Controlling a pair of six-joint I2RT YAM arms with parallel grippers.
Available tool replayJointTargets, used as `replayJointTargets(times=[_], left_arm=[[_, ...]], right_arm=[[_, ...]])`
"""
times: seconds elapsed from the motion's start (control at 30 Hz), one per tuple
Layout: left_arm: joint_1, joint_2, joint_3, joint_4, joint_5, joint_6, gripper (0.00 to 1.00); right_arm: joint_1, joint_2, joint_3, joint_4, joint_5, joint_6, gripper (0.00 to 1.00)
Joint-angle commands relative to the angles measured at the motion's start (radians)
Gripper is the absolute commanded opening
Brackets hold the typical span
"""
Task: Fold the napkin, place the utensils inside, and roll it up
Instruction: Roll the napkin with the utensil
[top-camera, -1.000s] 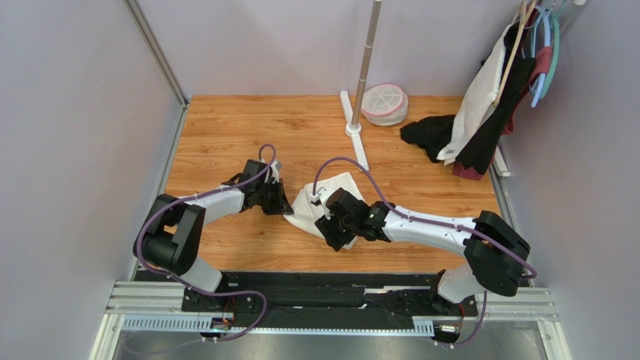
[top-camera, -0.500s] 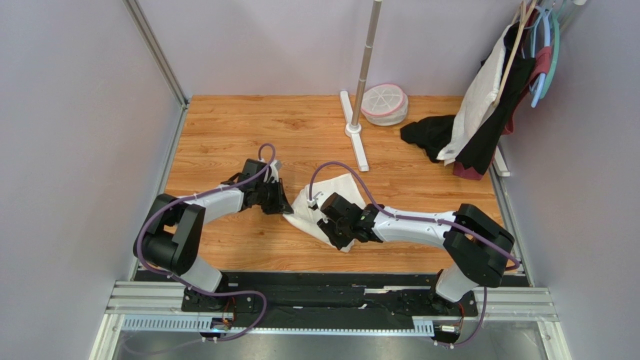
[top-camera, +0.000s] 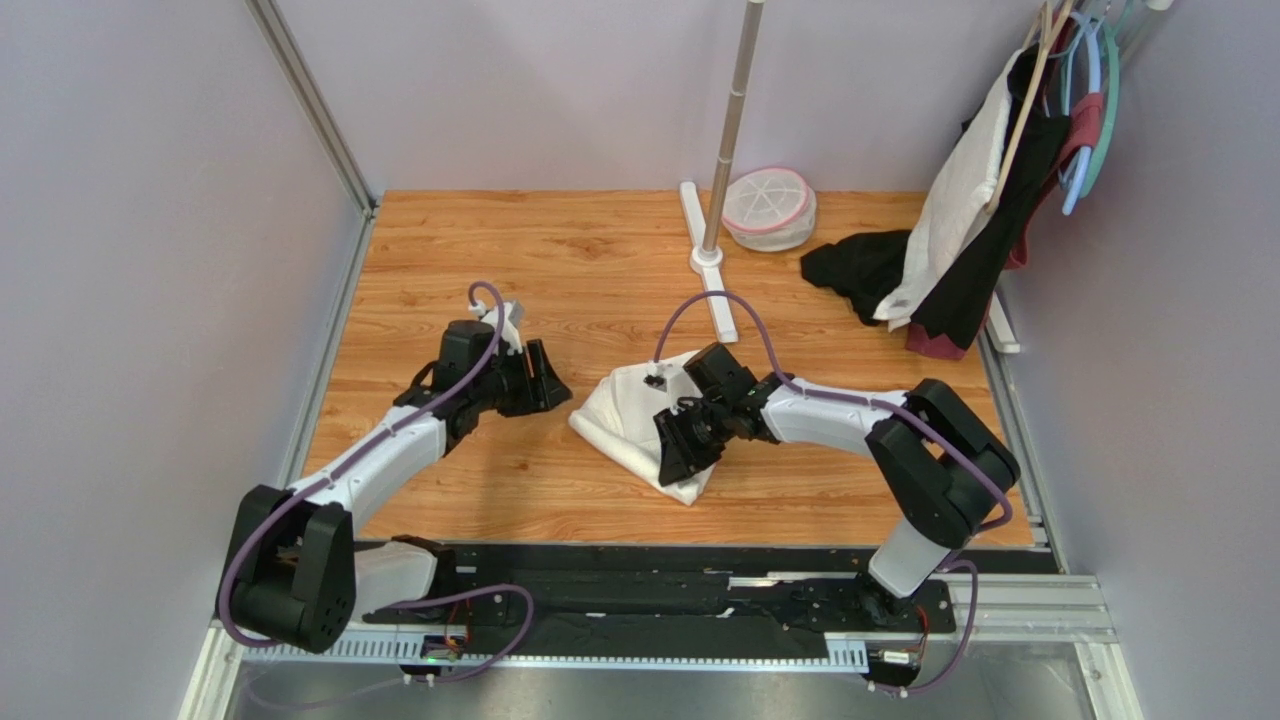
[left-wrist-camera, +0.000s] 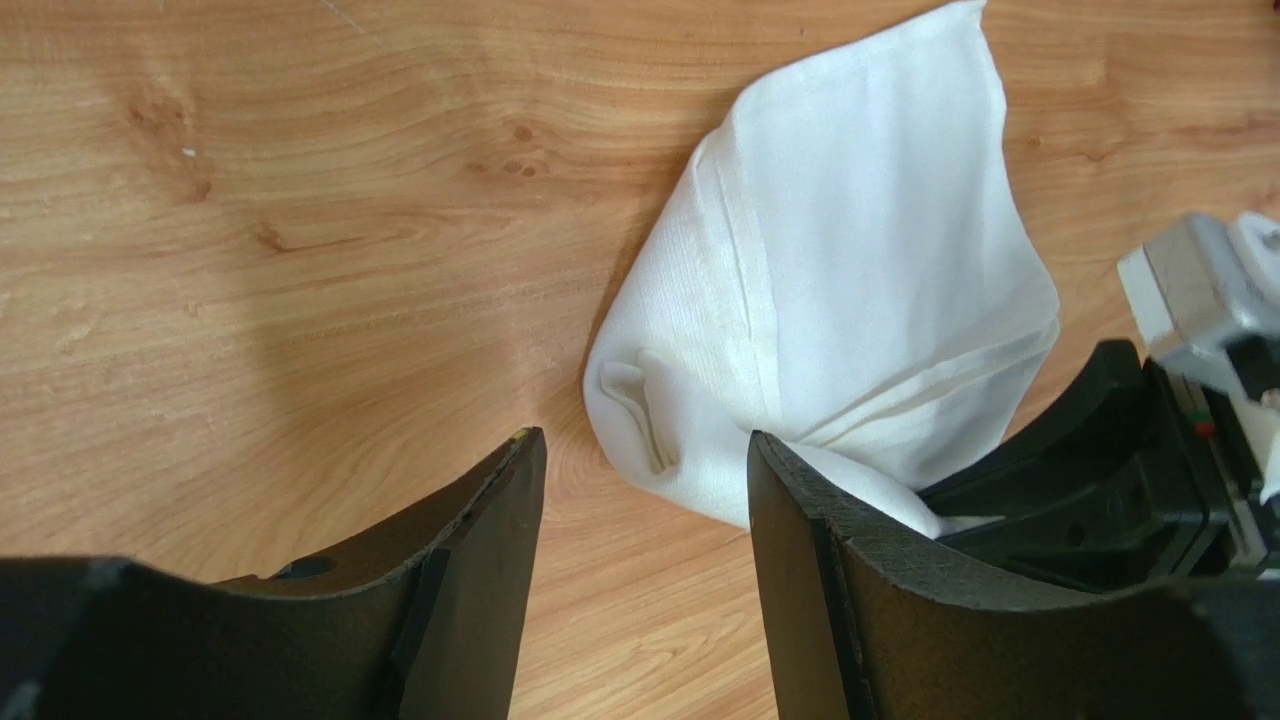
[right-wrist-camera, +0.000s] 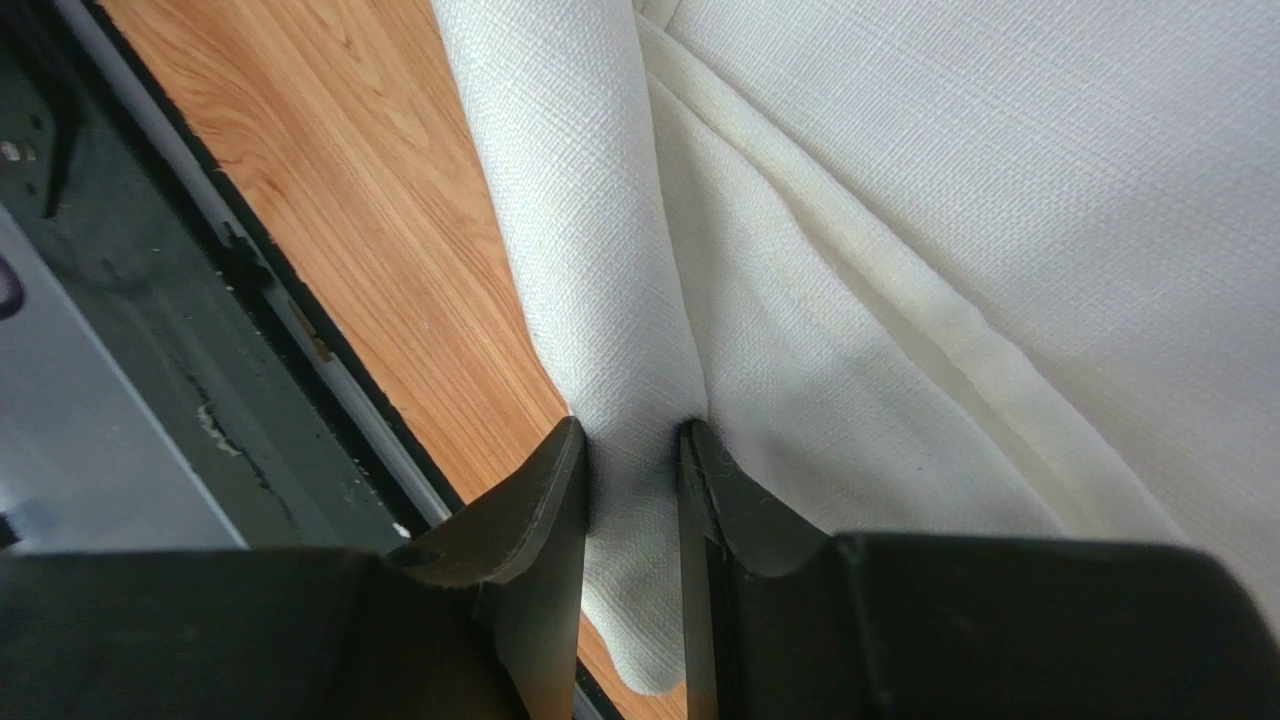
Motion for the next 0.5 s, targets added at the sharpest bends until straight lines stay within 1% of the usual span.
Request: replayJointTargets(times=[0.0, 0.1, 0.13, 0.33, 0.47], left_arm=[[-0.001, -0.026, -0.069, 0.094, 0.056, 0.018, 0.60], [-0.001, -0.006, -0.088, 0.126, 0.084, 0.021, 0.59], [-0.001, 0.002, -0.091, 0.166, 0.085, 0.021, 0.59], [-0.001, 0.052, -0.094, 0.269, 0.098, 0.022, 0.59], [-0.001, 0.103, -0.086, 0.329, 0.118, 0.016, 0.56]], right_arm=[[-0.045, 0.088, 0.001, 0.001, -0.153, 0.000, 0.04], [-0.093, 0.145, 0.018, 0.004, -0.233, 0.016, 0.04], [-0.109, 0.157, 0.029, 0.001, -0.249, 0.018, 0.04], [-0.139, 0.219, 0.054, -0.008, -0.276, 0.024, 0.04], [-0.154, 0.239, 0.063, -0.010, -0.287, 0.027, 0.04]])
